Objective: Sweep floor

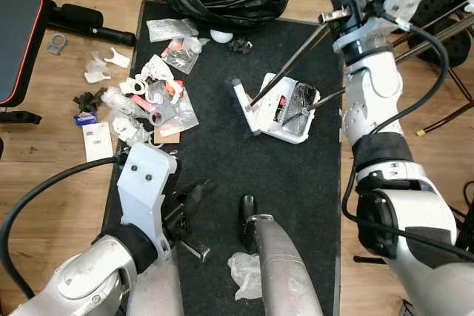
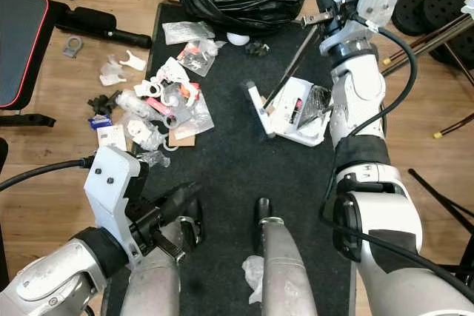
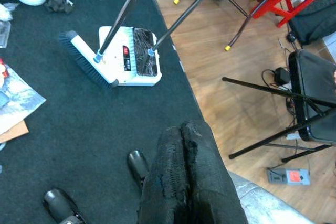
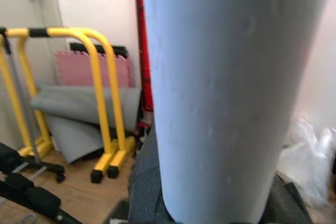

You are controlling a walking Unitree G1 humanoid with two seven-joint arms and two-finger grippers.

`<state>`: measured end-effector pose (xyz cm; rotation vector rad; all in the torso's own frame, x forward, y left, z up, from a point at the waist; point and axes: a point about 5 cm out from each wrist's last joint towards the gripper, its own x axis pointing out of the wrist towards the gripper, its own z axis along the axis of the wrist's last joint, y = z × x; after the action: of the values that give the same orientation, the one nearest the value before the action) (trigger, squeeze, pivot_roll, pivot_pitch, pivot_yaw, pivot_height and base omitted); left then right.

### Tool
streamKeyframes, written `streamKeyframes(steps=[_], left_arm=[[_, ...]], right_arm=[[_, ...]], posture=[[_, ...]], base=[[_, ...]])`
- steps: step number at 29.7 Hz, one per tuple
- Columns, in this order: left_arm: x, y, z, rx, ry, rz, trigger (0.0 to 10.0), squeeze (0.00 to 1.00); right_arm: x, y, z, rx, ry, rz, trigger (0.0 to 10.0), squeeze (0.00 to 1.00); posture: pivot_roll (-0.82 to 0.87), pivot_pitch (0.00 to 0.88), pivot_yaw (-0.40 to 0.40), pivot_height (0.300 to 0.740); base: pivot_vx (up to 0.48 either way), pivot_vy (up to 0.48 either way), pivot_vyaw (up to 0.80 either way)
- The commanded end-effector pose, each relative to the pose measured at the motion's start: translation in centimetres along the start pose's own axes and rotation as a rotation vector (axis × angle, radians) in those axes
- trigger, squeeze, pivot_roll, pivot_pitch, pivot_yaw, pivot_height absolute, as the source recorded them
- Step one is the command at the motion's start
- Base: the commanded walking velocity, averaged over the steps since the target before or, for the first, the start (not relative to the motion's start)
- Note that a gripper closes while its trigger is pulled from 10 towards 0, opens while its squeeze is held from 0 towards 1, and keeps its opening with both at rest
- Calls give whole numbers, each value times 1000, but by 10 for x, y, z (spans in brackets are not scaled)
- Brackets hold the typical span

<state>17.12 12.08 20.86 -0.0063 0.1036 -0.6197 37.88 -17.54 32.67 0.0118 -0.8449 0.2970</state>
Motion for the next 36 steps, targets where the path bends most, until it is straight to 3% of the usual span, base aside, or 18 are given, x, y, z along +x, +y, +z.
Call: streamKeyframes(steps=[1,6,18,21,24,27,36], left_arm=[[0,0,-7,-25,37,57,10000,0],[5,5,-12,-30,36,83,10000,0],[20,15,-22,-64,28,105,10000,0],[25,21,-23,-59,16,129,10000,0],[30,29,-26,-73,-24,161,10000,0],[34,34,-29,-78,-46,196,10000,0],[46,45,-32,-63,-92,225,10000,0]], right_arm=[[4,0,15,-3,-83,23,10000,0],[-3,10,12,97,-61,103,10000,0],[-24,3,11,88,33,77,10000,0],[-27,12,12,102,75,102,10000,0],[-28,29,29,182,55,134,10000,0],[-31,37,36,201,61,145,10000,0],[-53,67,29,214,156,186,10000,0]], posture=[[-19,584,-171,740],[-32,533,-186,740],[-56,441,-192,740],[-59,405,-194,740],[-70,375,-195,740],[-77,332,-196,740],[-79,292,-183,740]], base=[[0,0,0],[0,0,0],[0,0,0],[0,0,0],[0,0,0],[0,0,-533],[309,0,-397]])
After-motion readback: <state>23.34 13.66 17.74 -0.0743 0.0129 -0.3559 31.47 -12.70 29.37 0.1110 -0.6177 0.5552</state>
